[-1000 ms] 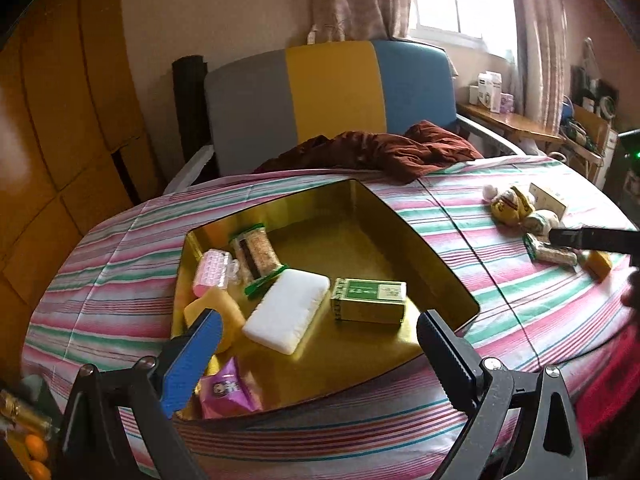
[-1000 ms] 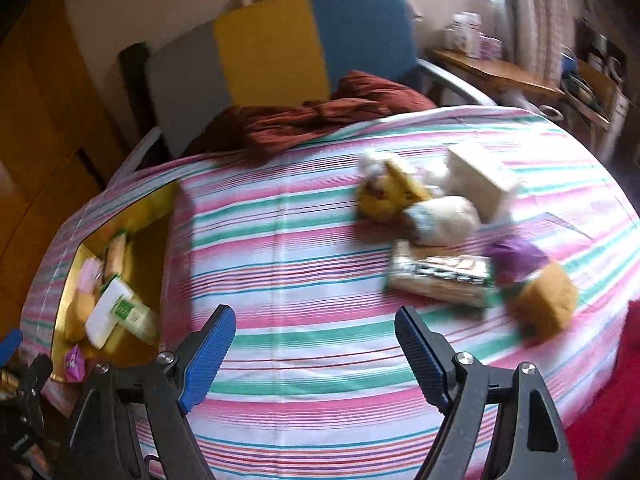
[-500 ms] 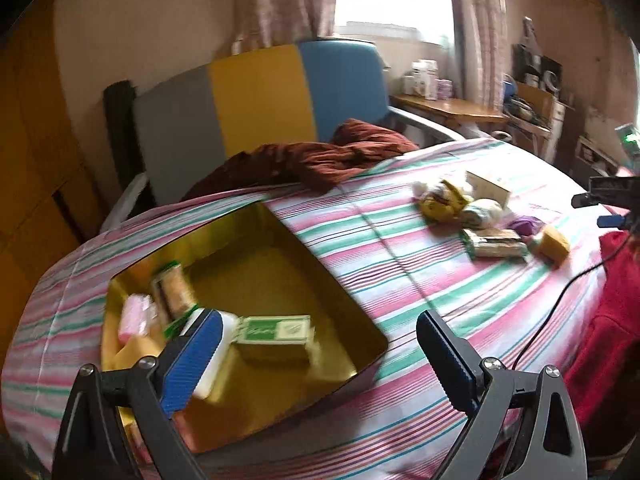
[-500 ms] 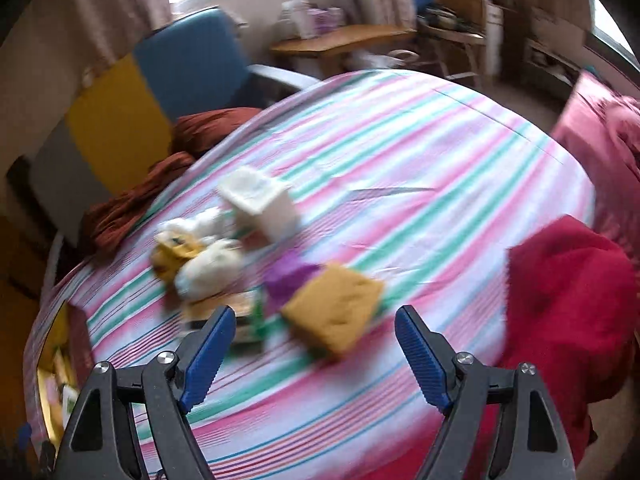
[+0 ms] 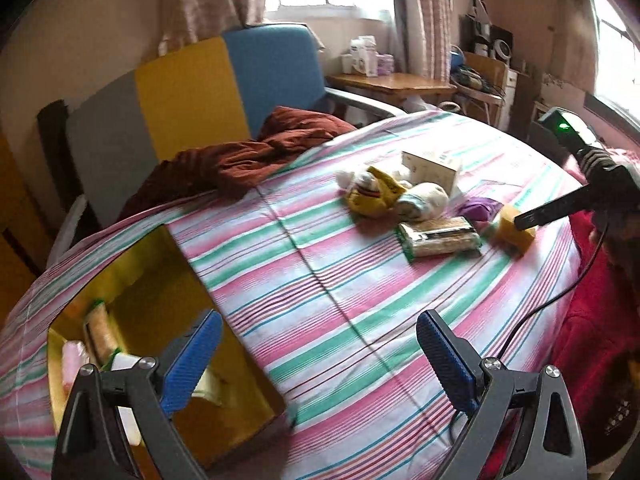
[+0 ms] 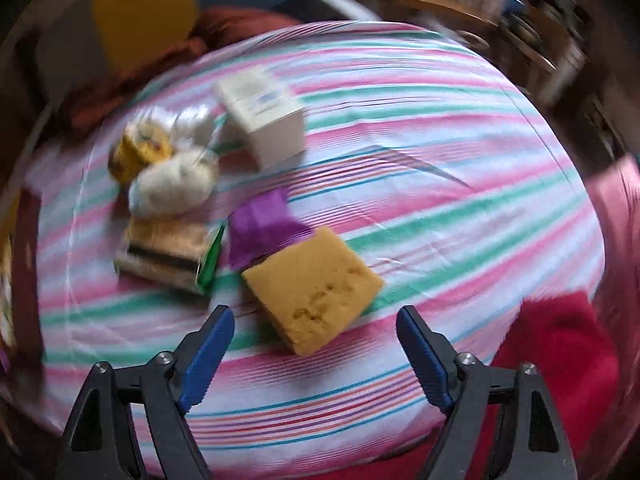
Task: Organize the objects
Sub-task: 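Grasp the orange sponge with right tool while left tool grasps the wrapped cracker bar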
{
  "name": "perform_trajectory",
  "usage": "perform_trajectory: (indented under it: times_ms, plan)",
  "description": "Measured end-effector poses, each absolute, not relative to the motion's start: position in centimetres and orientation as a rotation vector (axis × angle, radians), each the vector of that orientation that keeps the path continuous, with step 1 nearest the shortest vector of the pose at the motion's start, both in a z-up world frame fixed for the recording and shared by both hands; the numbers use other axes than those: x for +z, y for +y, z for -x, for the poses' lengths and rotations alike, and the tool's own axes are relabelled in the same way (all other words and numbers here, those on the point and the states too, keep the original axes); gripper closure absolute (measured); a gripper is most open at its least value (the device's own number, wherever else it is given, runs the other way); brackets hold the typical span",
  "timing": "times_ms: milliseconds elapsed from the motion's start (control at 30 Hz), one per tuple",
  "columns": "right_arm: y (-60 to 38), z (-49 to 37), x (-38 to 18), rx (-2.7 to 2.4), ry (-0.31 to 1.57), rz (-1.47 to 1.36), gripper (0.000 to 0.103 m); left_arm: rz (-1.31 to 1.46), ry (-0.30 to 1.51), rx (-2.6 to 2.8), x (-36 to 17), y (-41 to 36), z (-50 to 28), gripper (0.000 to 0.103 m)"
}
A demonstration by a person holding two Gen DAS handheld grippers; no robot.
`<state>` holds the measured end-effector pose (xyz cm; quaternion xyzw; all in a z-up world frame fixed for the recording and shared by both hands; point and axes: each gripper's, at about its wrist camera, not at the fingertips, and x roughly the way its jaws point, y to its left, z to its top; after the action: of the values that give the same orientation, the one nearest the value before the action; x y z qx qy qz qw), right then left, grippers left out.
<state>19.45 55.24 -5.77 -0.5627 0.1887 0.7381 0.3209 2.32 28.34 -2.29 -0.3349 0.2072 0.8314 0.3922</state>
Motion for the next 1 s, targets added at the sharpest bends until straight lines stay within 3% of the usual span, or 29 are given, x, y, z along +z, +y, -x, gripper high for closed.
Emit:
perform_trajectory:
  times_ms: [267, 333, 500, 733, 1000]
  plan:
    - [56.9, -17.1, -8.3, 1.876, 0.369, 1.663, 0.016, 0.912, 0.507, 2.022, -3.1, 31.8, -1.5, 0.005]
    - [57.1, -17.1, -8.5, 1.879, 0.382, 1.684, 0.028, 0.911, 0.507, 1.999, -3.2, 32.6, -1.4, 0.005]
    - [56.6, -18.3, -7.8, 1.938, 0.415, 1.666, 0.041, 0.899, 0.546, 1.913, -3.6, 35.5, -1.2, 0.005]
    - [54.7, -21.3, -6.5, 2.027, 0.488, 1.646, 0.045, 0.918, 0.588, 1.787, -5.2, 40.3, -1.0, 0.005]
    - [55.9, -24.6, -4.8, 2.080, 0.675, 1.402, 0.046, 0.952, 0.585, 1.720, -7.0, 44.8, 0.7, 0.005]
